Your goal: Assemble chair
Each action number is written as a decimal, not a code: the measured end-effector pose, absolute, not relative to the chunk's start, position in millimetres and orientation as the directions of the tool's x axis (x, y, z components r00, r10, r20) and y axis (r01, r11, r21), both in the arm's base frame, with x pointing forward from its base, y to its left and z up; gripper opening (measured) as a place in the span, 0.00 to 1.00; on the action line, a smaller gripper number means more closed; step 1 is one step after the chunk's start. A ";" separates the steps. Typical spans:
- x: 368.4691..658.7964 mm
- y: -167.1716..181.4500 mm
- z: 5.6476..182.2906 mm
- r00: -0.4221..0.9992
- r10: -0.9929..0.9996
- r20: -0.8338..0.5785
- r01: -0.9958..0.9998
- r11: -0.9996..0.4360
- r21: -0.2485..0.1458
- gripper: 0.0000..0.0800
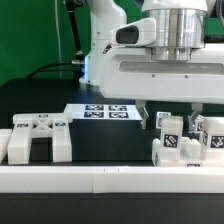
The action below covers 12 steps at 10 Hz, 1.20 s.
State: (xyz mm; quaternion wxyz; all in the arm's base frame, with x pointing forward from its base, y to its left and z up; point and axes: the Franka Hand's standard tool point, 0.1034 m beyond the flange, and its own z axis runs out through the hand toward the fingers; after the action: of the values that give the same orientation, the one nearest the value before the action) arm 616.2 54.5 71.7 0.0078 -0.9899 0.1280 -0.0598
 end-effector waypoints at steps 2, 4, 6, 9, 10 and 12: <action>616.1 54.4 71.6 0.959 -0.260 0.116 -0.258 -0.966 -0.031 0.36; 616.1 54.4 71.6 0.953 -0.279 0.115 -0.277 -0.960 -0.034 0.36; 615.7 55.8 71.1 0.887 -0.449 0.106 -0.445 -0.894 -0.057 0.36; 614.6 57.5 70.6 0.726 -0.683 0.080 -0.678 -0.730 -0.084 0.36; 614.3 57.3 70.3 0.634 -0.770 0.067 -0.765 -0.637 -0.094 0.36; 613.9 59.4 70.0 0.466 -0.883 0.046 -0.877 -0.468 -0.108 0.36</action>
Offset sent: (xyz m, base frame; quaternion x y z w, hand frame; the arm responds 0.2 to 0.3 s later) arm 0.0000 0.0000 0.0000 0.0000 0.0000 0.0000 1.0000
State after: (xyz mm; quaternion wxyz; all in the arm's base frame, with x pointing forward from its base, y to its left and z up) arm 613.9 59.4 70.0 0.0346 -0.8555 0.5144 -0.0475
